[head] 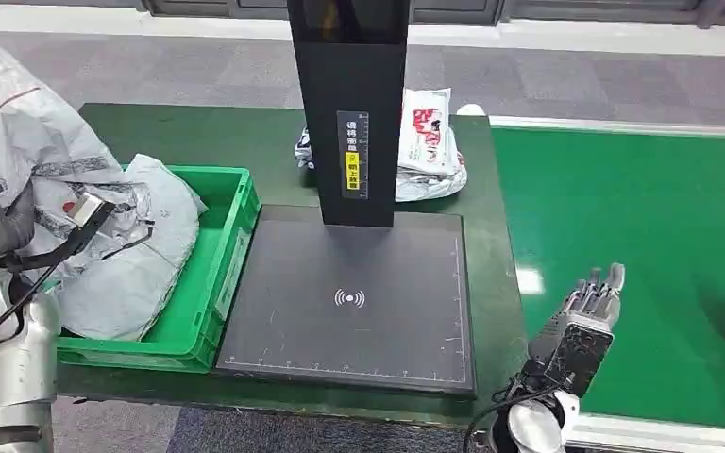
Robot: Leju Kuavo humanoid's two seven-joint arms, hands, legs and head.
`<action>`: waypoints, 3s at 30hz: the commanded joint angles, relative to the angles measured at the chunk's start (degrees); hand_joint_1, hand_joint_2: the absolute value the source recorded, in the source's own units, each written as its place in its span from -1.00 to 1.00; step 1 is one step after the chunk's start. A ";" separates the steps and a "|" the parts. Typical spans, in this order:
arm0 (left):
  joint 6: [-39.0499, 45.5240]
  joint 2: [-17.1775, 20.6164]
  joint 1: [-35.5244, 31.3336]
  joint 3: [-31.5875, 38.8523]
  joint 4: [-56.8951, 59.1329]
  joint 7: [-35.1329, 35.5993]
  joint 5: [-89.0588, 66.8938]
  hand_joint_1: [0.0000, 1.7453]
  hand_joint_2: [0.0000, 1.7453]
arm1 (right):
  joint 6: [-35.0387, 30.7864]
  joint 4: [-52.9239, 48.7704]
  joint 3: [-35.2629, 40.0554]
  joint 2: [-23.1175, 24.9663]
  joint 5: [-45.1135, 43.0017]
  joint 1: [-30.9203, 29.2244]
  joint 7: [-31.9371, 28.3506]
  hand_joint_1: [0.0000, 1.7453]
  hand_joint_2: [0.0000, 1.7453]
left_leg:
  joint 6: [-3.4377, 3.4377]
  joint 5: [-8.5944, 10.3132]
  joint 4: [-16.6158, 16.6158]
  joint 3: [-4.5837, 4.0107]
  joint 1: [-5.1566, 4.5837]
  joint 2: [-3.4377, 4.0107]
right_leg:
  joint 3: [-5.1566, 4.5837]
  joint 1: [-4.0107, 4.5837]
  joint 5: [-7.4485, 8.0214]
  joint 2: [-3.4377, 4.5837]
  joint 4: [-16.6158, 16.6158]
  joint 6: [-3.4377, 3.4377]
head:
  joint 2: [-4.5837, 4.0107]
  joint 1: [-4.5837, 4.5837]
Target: Moved the parcel from conveyor to table for the left to box.
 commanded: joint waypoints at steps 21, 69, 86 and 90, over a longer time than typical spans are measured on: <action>-35.40 -0.35 -14.76 -21.97 41.52 -21.11 32.39 -1.00 1.00 | 6.32 0.36 -4.60 -3.22 1.18 -2.03 2.29 -1.00 -1.00 | -0.04 0.26 -0.03 -0.02 0.03 -0.03 | -0.09 0.03 0.31 0.01 -0.12 -0.18 | 0.00 0.00; -32.66 -19.91 -12.48 -38.15 28.48 -26.19 69.94 -1.00 -1.00 | 3.29 8.58 -10.73 -7.19 4.40 -5.58 7.97 -1.00 -1.00 | 0.00 0.28 -0.02 -0.08 -0.02 -0.10 | -0.07 -0.02 0.39 -0.07 -0.18 -0.10 | 0.00 -0.04; -28.23 -22.93 -7.08 -45.05 40.40 -31.03 78.68 -1.00 1.00 | -1.66 35.71 -20.56 -12.12 30.96 -14.69 22.35 -1.00 1.00 | 0.17 0.19 -0.08 0.02 -0.18 -0.02 | 0.02 -0.16 0.41 0.02 -0.26 -0.09 | 0.00 -0.02; -27.12 -22.13 -4.79 -43.65 41.56 -31.24 79.11 -1.00 1.00 | -0.62 40.75 -23.29 -16.30 45.16 -15.60 36.25 -1.00 1.00 | 0.16 0.13 -0.04 0.04 -0.22 0.05 | -0.01 -0.20 0.34 0.04 -0.15 -0.09 | 0.00 -0.02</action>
